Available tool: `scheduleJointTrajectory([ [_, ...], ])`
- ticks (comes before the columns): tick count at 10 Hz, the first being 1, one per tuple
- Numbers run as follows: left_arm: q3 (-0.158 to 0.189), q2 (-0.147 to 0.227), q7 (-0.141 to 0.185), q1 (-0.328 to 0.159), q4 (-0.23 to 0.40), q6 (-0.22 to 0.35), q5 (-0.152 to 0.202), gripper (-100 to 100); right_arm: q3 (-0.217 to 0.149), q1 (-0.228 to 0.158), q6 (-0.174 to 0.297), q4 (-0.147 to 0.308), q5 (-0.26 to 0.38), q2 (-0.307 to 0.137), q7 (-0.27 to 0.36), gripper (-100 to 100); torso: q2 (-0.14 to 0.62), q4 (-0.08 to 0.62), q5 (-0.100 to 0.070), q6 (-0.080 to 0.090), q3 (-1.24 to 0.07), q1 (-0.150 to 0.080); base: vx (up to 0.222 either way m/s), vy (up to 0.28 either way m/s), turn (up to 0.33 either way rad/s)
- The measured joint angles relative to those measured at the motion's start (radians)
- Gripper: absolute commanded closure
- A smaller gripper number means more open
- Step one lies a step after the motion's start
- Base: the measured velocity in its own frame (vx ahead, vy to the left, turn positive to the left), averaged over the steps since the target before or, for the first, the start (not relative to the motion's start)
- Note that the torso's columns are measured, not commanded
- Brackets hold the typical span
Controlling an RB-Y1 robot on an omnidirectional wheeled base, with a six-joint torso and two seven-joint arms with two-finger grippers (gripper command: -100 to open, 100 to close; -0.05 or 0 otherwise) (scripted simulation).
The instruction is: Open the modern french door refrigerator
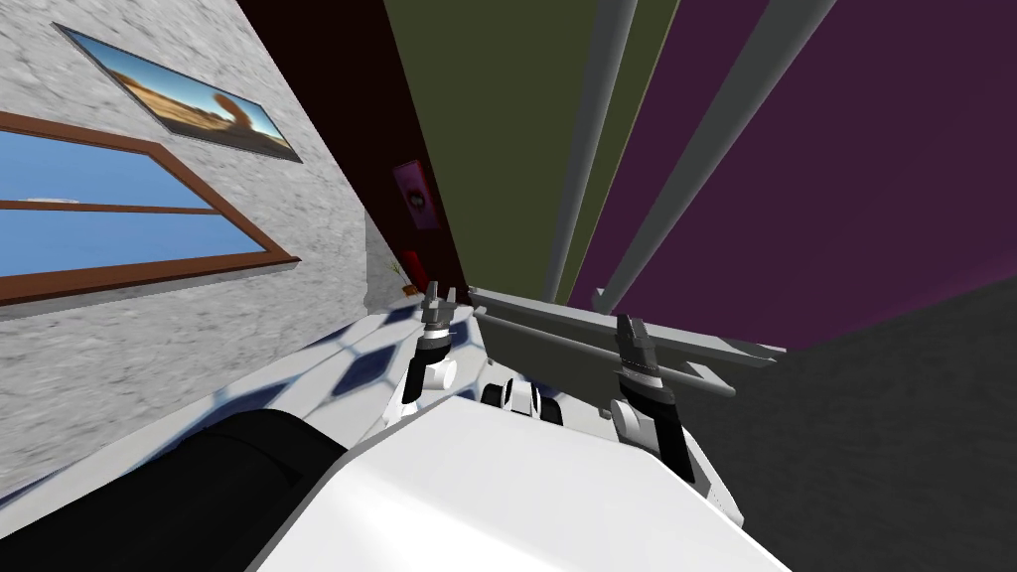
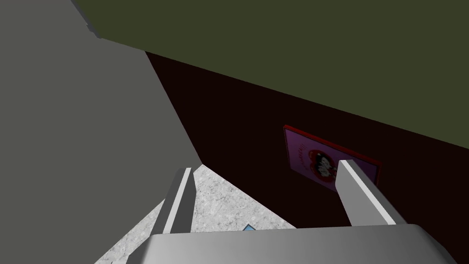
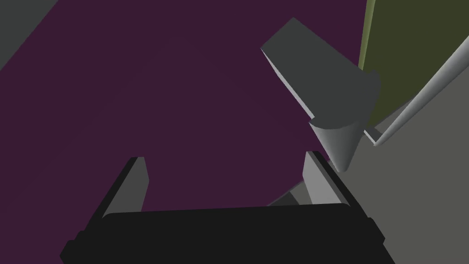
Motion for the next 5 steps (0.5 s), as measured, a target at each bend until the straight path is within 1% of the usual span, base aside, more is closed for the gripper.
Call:
scheduleJointTrajectory([
  [1,0.000,0.000,0.000,0.000,0.000,0.000,0.000,0,-0.004,-0.010,-0.008,0.020,0.001,-0.003,0.026,-100,-0.001,0.000,0.000,0.000,-0.001,0.003,0.028,0.099,-0.072],
  [2,0.000,0.000,0.000,0.000,0.000,0.000,0.000,0,-0.009,-0.015,-0.016,0.031,-0.001,-0.004,0.054,-100,-0.003,-0.002,0.001,-0.003,-0.001,0.006,0.006,0.037,-0.020],
  [3,0.000,0.000,0.000,0.000,0.000,0.000,0.000,0,-0.011,-0.016,-0.020,0.034,-0.002,-0.004,0.078,-100,-0.003,-0.003,0.001,-0.005,-0.002,0.007,0.020,0.096,-0.048],
  [4,0.000,0.000,0.000,0.000,0.000,0.000,0.000,0,-0.014,-0.024,-0.028,0.049,-0.001,-0.004,0.105,-100,-0.007,-0.005,0.002,-0.006,-0.003,0.013,0.021,0.096,-0.057],
  [5,0.000,0.000,0.000,0.000,0.000,0.000,0.000,0,-0.020,-0.030,-0.032,0.058,-0.002,-0.005,0.133,-100,-0.009,-0.006,0.003,-0.009,-0.004,0.017,0.001,0.035,-0.014],
])
